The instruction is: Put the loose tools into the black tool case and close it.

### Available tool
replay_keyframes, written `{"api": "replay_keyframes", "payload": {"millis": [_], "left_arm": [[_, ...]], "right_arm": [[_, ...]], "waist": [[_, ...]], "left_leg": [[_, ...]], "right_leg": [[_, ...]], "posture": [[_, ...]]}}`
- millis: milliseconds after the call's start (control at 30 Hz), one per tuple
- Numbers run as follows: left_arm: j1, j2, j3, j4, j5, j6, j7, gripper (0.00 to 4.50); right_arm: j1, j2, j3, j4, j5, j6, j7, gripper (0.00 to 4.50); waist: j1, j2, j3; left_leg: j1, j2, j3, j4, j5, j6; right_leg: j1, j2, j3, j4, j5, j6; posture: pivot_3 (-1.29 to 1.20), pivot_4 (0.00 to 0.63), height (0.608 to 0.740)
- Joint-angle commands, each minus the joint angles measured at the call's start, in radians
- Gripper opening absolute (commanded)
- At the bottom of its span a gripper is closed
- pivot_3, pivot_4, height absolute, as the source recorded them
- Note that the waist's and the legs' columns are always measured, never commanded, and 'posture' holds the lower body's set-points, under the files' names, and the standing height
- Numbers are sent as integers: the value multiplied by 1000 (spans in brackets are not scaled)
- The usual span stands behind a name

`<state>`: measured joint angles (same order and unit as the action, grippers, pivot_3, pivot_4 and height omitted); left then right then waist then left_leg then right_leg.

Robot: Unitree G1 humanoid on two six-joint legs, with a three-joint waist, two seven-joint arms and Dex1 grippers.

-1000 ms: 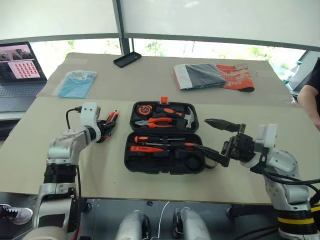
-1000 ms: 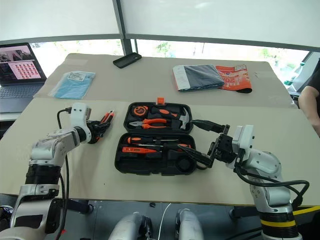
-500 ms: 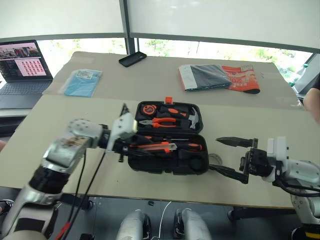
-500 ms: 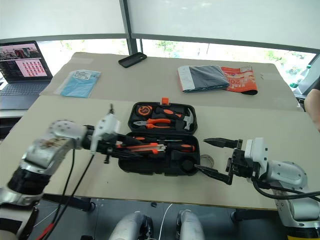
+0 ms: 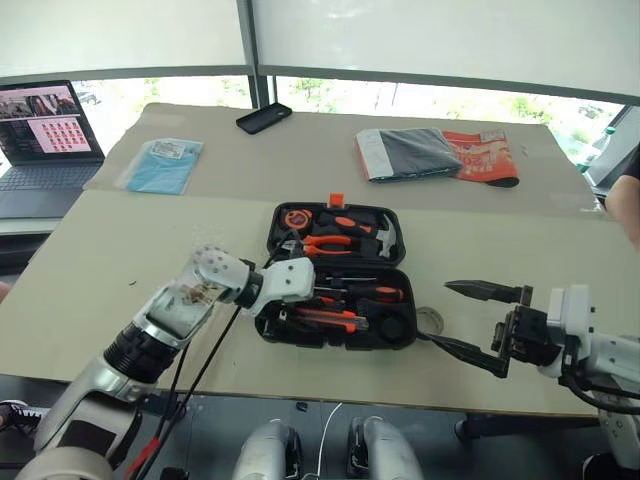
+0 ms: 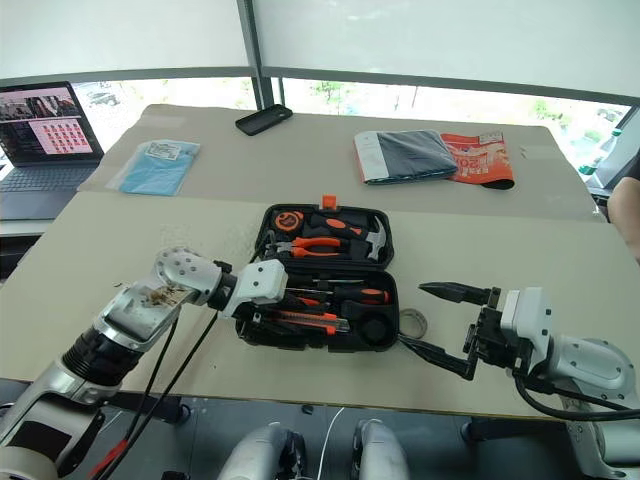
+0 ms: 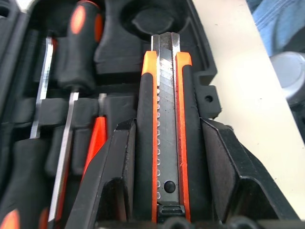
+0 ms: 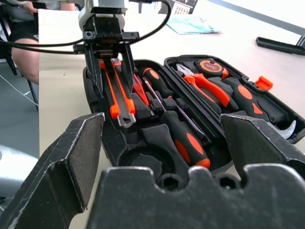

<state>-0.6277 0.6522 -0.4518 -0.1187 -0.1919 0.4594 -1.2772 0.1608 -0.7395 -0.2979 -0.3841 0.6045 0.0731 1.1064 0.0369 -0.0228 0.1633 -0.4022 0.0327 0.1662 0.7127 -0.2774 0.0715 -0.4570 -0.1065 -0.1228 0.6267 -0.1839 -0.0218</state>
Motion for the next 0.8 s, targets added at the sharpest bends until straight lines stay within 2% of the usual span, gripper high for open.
{"api": "replay_keyframes", "payload": {"millis": [33, 167, 233, 400, 600, 633, 667, 700, 733, 800], "left_arm": [[-21, -15, -7, -20, 22, 11, 12, 1553], [-23, -38, -16, -12, 46, 62, 47, 1553], [-20, -40, -17, -9, 64, 58, 56, 1553], [-19, -26, -24, -18, 71, 84, 43, 1553], [-6, -14, -28, -51, 50, 115, 7, 1553], [-3, -21, -23, -53, 45, 115, 12, 2052], [-1, -27, -18, -54, 39, 127, 16, 2052], [-2, -27, -18, -51, 44, 119, 17, 2653], [-3, -23, -18, -44, 52, 104, 19, 2819], [-11, -47, 32, -15, 41, 58, 53, 3479]], "right_arm": [[5, 0, -29, -32, 1, -17, -9, 4500], [-3, 2, -21, -40, 4, -10, -20, 4500], [-1, 4, -19, -45, 6, -8, -25, 4500], [-1, 7, -10, -54, 8, -4, -34, 4500], [-18, 3, -3, -42, 10, -1, -34, 4500], [-22, 3, 0, -38, 9, -1, -33, 4500], [-27, 3, 3, -34, 8, -1, -33, 4500], [-31, 4, 6, -30, 6, -1, -32, 4500], [-36, 4, 9, -27, 5, -1, -31, 4500], [-51, 3, 15, -15, 4, 1, -27, 4500]], "waist": [[0, 0, 0], [0, 0, 0], [0, 0, 0], [0, 0, 0], [0, 0, 0], [0, 0, 0], [0, 0, 0], [0, 0, 0], [0, 0, 0], [0, 0, 0]], "left_leg": [[0, 0, 0, 0, 0, 0], [0, 0, 0, 2, 0, 1], [0, 0, 0, 2, -4, 8], [0, 0, 0, 2, -1, 2], [1, 0, 0, 2, -2, 3], [1, 0, 0, 2, -3, 5], [1, 0, 0, 2, -3, 5], [1, 0, 0, 2, -2, 5], [1, 0, 0, 2, -2, 5], [1, 0, 0, 2, -2, 4]], "right_leg": [[0, 0, 0, 0, 0, 0], [1, 0, 0, 0, 0, 0], [1, 0, 0, 0, 0, 1], [1, 0, 0, 0, 0, 1], [1, 0, 0, 0, 0, 1], [1, 0, 0, 0, 0, 1], [1, 0, 0, 0, 0, 1], [1, 0, 0, 0, 0, 1], [1, 0, 1, 0, 0, 1], [1, 0, 0, 0, 0, 1]], "posture": [[0, 150, 740], [0, 150, 740], [0, 150, 740], [0, 150, 740], [0, 150, 740], [0, 150, 740], [0, 150, 740], [0, 150, 740], [0, 150, 740], [0, 150, 740]]}}
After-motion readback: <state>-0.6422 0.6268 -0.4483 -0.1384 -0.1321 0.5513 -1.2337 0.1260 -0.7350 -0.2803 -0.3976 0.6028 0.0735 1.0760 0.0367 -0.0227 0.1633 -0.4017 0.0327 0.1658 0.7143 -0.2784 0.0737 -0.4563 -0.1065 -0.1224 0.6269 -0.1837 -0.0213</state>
